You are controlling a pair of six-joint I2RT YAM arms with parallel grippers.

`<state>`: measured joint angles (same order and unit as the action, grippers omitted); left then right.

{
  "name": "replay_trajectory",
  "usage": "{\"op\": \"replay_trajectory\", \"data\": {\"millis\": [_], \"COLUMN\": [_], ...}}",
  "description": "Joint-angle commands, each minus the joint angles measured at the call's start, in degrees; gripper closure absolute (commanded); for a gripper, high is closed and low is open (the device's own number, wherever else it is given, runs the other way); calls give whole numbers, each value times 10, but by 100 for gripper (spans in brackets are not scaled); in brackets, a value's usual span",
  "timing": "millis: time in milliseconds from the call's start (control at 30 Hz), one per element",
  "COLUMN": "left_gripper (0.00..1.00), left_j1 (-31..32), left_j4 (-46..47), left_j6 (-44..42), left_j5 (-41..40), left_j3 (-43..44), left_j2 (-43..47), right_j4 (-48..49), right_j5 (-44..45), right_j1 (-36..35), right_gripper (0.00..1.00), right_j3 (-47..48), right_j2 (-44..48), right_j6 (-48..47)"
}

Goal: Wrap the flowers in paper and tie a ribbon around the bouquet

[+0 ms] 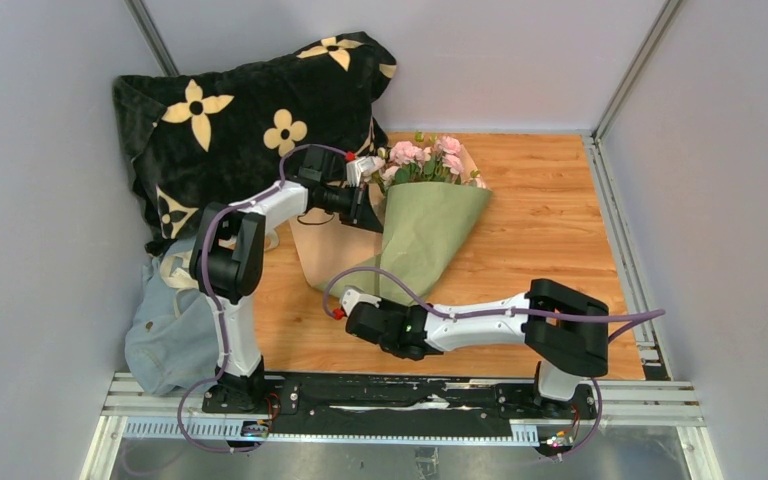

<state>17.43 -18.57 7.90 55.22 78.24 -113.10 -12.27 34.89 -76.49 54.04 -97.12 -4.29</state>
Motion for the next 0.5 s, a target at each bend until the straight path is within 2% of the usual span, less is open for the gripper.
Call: {"op": "replay_trajectory", "data": {"millis": [0, 67, 133, 200, 300, 467], "left_gripper": [100, 100, 100, 100, 100, 100], "left_j1": [-24, -26, -26, -26, -31, -31], "left_j4": [-33, -32, -17, -11, 1, 10], "left_j6": [-45, -66, -74, -74, -60, -57], "left_j5": [-58, -102, -141, -159, -166, -145], "left_j3": [2, -4, -15, -16, -18, -40], "left_j2": [-3, -6, -13, -25, -45, -47], "right_j4": [-45, -48, -54, -64, -74, -35], "right_j5": [-4, -30, -59, -98, -177, -347], "right_j1": [0, 0, 1, 7, 31, 127], "right_gripper": [84, 65, 51, 46, 45, 45], "right_j3": [46, 58, 67, 74, 71, 24], "right_j2": [17, 24, 30, 40, 69, 144], "right_j6": [-24, -32, -37, -34, -10, 38]}}
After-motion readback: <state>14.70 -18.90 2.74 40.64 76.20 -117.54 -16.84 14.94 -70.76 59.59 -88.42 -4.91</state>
